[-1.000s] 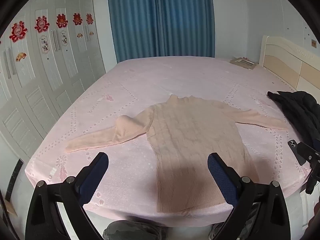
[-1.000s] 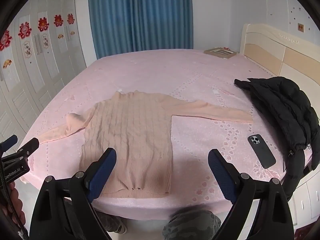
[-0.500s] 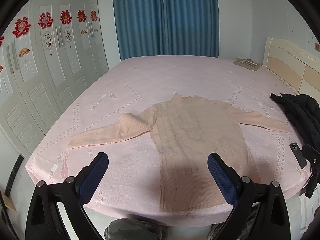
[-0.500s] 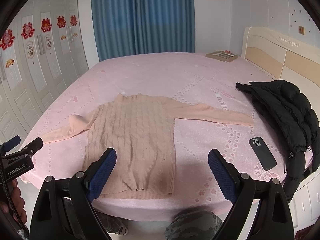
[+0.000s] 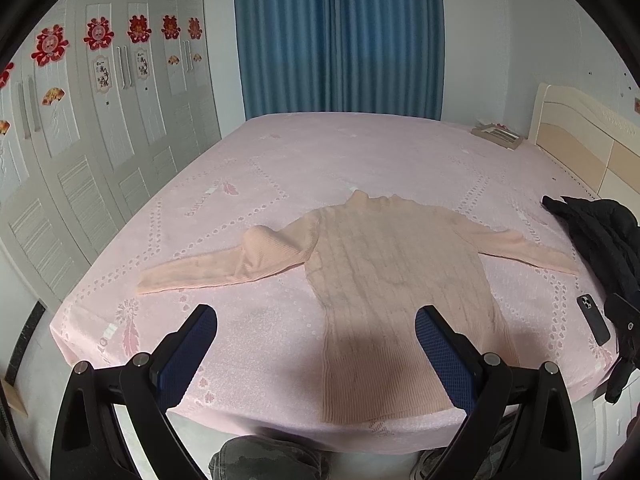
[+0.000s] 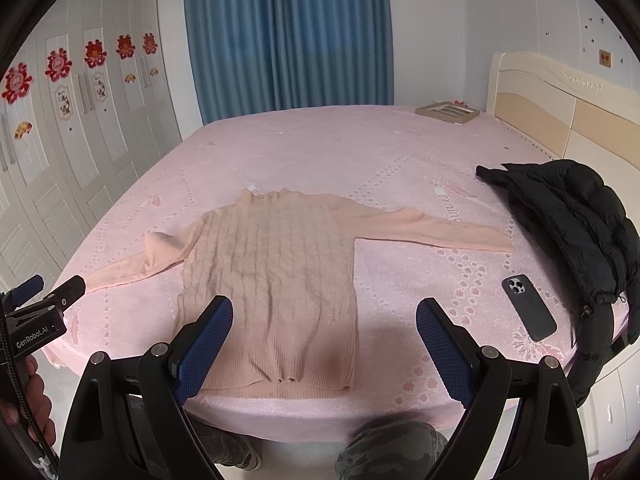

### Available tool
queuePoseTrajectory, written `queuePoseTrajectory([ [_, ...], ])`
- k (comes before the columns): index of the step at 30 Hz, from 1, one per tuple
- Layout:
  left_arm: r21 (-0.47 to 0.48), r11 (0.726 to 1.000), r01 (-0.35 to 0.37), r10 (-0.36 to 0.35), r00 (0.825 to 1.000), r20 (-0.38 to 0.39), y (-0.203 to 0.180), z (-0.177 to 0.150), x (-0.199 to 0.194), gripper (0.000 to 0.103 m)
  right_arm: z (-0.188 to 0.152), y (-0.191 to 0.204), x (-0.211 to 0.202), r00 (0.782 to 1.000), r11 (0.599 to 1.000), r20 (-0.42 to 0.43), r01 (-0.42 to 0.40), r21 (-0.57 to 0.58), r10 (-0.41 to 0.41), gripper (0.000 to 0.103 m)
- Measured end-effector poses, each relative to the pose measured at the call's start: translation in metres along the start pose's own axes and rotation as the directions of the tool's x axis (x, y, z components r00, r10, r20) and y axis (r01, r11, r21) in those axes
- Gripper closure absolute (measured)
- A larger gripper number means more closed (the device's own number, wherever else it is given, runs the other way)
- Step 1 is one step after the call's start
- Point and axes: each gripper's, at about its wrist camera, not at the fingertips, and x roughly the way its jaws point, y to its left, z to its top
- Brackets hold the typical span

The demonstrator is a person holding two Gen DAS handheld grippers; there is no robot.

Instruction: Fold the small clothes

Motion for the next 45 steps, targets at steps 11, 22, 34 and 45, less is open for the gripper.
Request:
queuePoseTrajectory([
  [11,-0.009,1.0,-0.016,0.016,1.0,0.001,0.006,0.0,0.001,0.003,0.003,-0.001,-0.001,1.0,1.0,0.006,0.005,-0.01,-0.005,0.011],
  [22,-0.03,1.0,-0.007,0.007,1.0,-0.001,0.016,-0.001,0.003,0.003,0.004,0.001,-0.001,1.0,1.0,0.01,0.002,-0.008,-0.002,0.011],
  [34,-0.029,1.0,0.011,-0.011,1.0,-0.005,0.019,0.0,0.008,0.003,0.003,0.0,0.005,1.0,1.0,0.001,-0.001,-0.01,0.001,0.011],
  [45,-0.02,1.0,0.008,-0.008,1.0,0.001,0.017,0.003,0.037,0.003,0.005,0.007,0.031,1.0,1.0,-0.011,-0.012,-0.021,0.012,0.011],
])
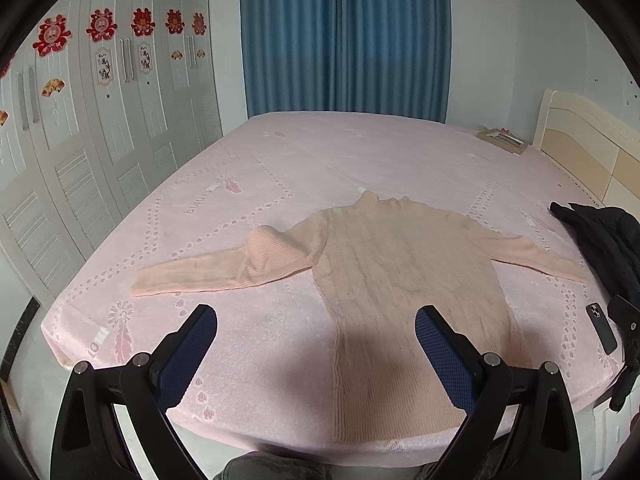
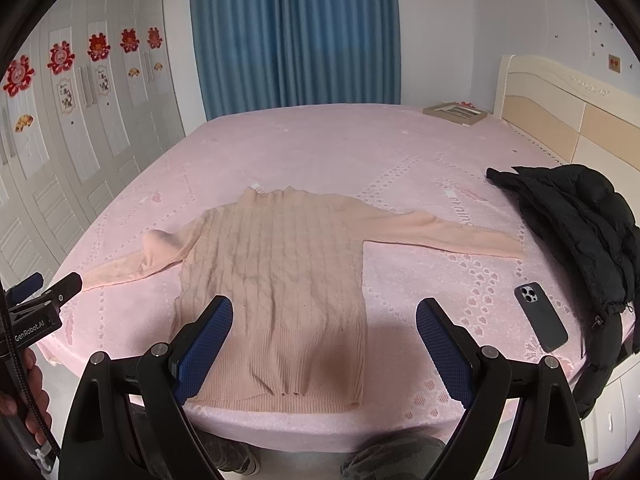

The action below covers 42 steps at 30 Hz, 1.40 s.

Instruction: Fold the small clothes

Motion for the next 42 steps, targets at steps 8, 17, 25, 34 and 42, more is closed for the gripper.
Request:
queuePoseTrajectory([
  [8,-0.001,1.0,-0.029,0.029,0.999,-0.033,0.011,-0.006,0.056,0.003,0.002,0.008,0.041,1.0,1.0,0.003,-0.014,-0.011,0.014,0.011],
  [17,-0.134,0.987,-0.092,0.065,0.98,-0.19,0.086,-0.033,0.16,0.009,-0.006,0.026,0.119,0.998,0.999,-0.046,-0.037,-0.03,0.036,0.011],
  [25,-0.376,0.915,-0.145,0.043,0.963,-0.267,0.203,-0.054,0.233,0.013,-0.004,0.05,0.196,0.993,0.997,-0.092,-0.074,-0.03,0.071,0.011],
  [34,-0.517,0.842,-0.158,0.057,0.977,-0.206,0.28,-0.046,0.277,0.021,0.022,0.09,0.276,0.995,0.997,-0.083,-0.063,-0.038,0.059,0.011],
  [42,-0.465,0.834,-0.297,0.203,0.949,-0.242,0.285,-0.028,0.301,0.076,-0.008,0.059,0.27,0.991,0.996,-0.102,-0.089,0.014,0.09,0.011],
])
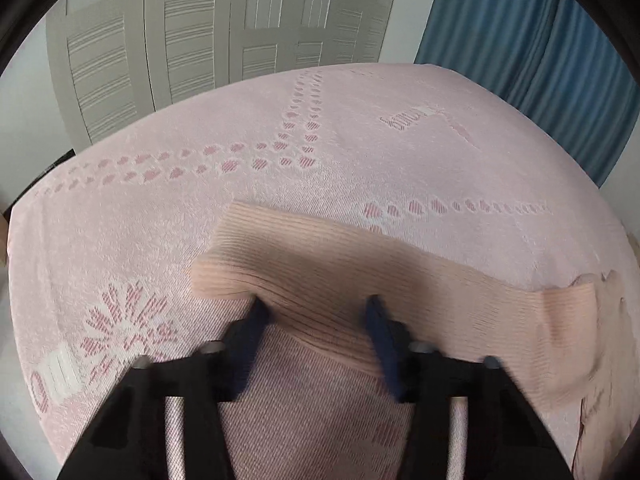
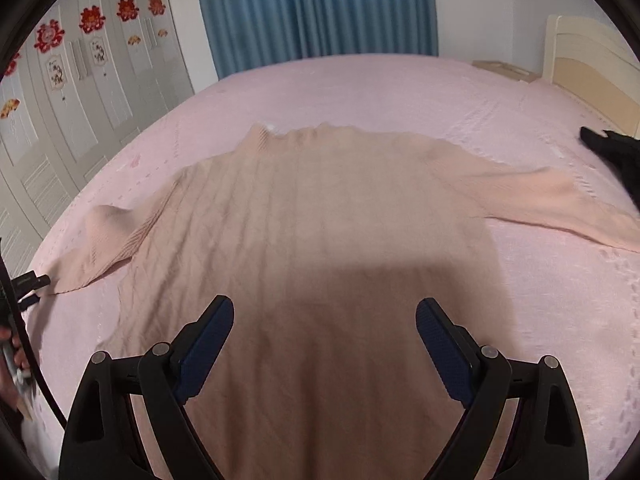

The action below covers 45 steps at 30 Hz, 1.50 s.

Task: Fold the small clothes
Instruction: 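Grasp the sweater sleeve cuff with the left gripper and fold it across the body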

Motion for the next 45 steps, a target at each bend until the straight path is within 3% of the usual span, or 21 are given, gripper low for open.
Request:
queuePoseTrajectory([
  [1,0.003,1.0,0.008,-0.008,1.0,-0.004,-0.003,0.003,-0.001,0.091,0.001,-0.006,-0.005,1.0,1.0,0.013,0.002,0.003,-0.002,0.011],
  [4,0.029,1.0,-0.013,0.012,0.999,0.036,-0.016,0.017,-0.013,0.091,0.009,-0.028,-0.017,0.999,0.998,0.049,-0.017,0.059,0.015,0.011],
  [7,0.084,0.996,0.018,-0.027,0.994,0.11,-0.052,0.03,-0.046,0.092,0.014,-0.051,-0.026,0.996,0.994,0.083,-0.019,0.107,0.01,0.011],
  [12,0.233,0.97,0.061,-0.117,0.965,0.236,-0.15,0.039,-0.111,0.092,0.02,-0.091,-0.038,0.995,0.991,0.091,0.024,0.134,-0.037,0.011],
  [16,0.386,0.914,0.126,-0.243,0.931,0.272,-0.253,0.023,-0.154,0.092,0.021,-0.13,-0.053,0.991,0.978,0.123,0.019,0.206,-0.045,0.011],
  [22,0.528,0.799,0.288,-0.433,0.885,0.172,-0.392,-0.047,-0.185,0.092,0.018,-0.188,-0.066,0.986,0.945,0.143,0.034,0.325,-0.084,0.011],
  [27,0.563,0.713,0.417,-0.518,0.855,0.023,-0.469,-0.12,-0.169,0.092,0.015,-0.214,-0.065,0.988,0.917,0.139,0.01,0.399,-0.071,0.011],
  [30,0.578,0.654,0.488,-0.538,0.837,-0.097,-0.489,-0.153,-0.149,0.085,0.015,-0.222,-0.065,0.987,0.906,0.149,-0.017,0.424,-0.052,0.011],
  [31,0.579,0.652,0.489,-0.527,0.841,-0.117,-0.493,-0.158,-0.141,0.081,0.016,-0.221,-0.065,0.987,0.904,0.155,-0.031,0.426,-0.039,0.011],
  [33,0.576,0.685,0.446,-0.48,0.871,-0.103,-0.481,-0.161,-0.133,0.075,0.016,-0.221,-0.063,0.987,0.905,0.158,-0.051,0.422,-0.018,0.011],
  [36,0.549,0.721,0.421,-0.456,0.886,-0.081,-0.451,-0.147,-0.127,0.053,0.019,-0.217,-0.057,0.989,0.911,0.151,-0.058,0.408,-0.004,0.011],
  [37,0.529,0.737,0.421,-0.459,0.886,-0.066,-0.436,-0.139,-0.124,0.038,0.02,-0.214,-0.056,0.989,0.913,0.148,-0.062,0.402,0.001,0.011],
  [38,0.509,0.751,0.42,-0.463,0.885,-0.047,-0.425,-0.131,-0.123,0.03,0.021,-0.209,-0.053,0.989,0.917,0.145,-0.065,0.393,0.009,0.011],
  [40,0.466,0.792,0.395,-0.447,0.894,0.003,-0.385,-0.117,-0.114,0.03,0.024,-0.202,-0.049,0.99,0.924,0.14,-0.069,0.375,0.018,0.011],
  [42,0.428,0.841,0.332,-0.382,0.923,0.035,-0.355,-0.102,-0.099,0.03,0.026,-0.195,-0.044,0.991,0.929,0.131,-0.077,0.363,0.031,0.011],
  [45,0.369,0.888,0.276,-0.308,0.951,0.029,-0.32,-0.09,-0.08,0.03,0.028,-0.187,-0.033,0.993,0.928,0.104,-0.094,0.361,0.061,0.011],
])
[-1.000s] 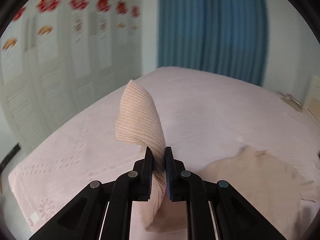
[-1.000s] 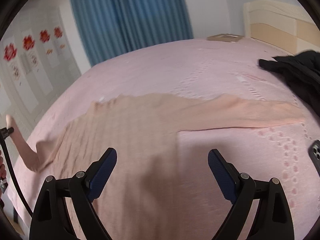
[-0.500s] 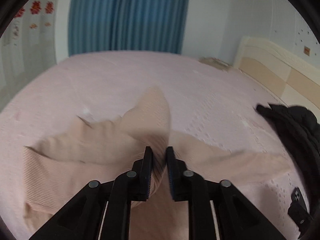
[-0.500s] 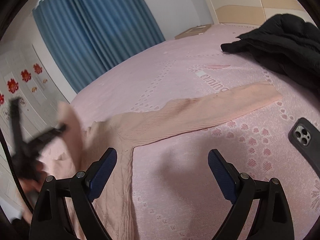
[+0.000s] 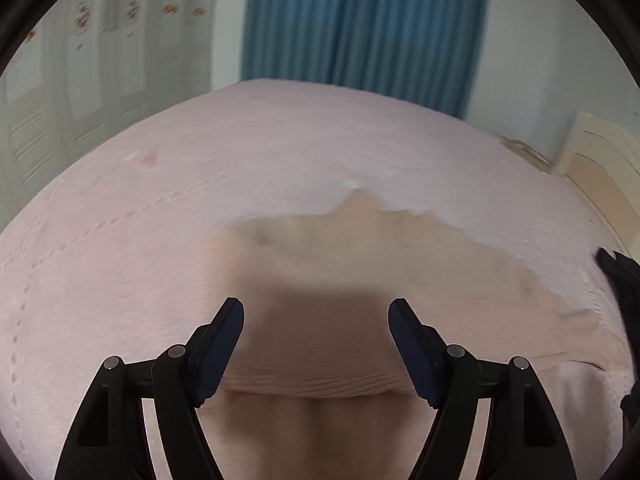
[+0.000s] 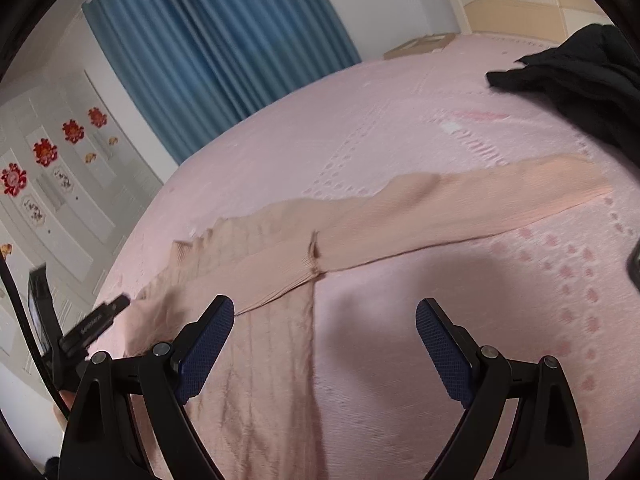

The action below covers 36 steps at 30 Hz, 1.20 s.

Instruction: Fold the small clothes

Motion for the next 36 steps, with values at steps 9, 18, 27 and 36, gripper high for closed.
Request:
queuePoseTrajectory([
  [9,-0.203,0.975,0.092,-0.127,0.978,-0.167,0.082,-0.012,0.059,0.053,-0.014,0.022,0.026,0.996,0.996,-0.058,0.066,-0.064,-0.07,0.011],
  [18,-0.17,0.984,0.056,-0.073,0.993,-0.096,0.079,0.001,0.054,0.088,-0.022,0.03,0.049,0.988,0.997,-0.144,0.054,-0.059,-0.062,0.019],
  [27,0.006,0.998,-0.06,0.06,0.998,-0.031,0.041,0.005,0.038,0.057,0.01,-0.02,0.008,0.986,0.987,-0.05,0.159,0.01,-0.158,0.057],
  [36,0.134,0.99,-0.05,0.034,0.992,0.121,0.003,0.0,0.012,0.022,0.054,-0.135,0.0,0.937,0.936,-0.023,0.349,0.05,-0.349,0.048],
])
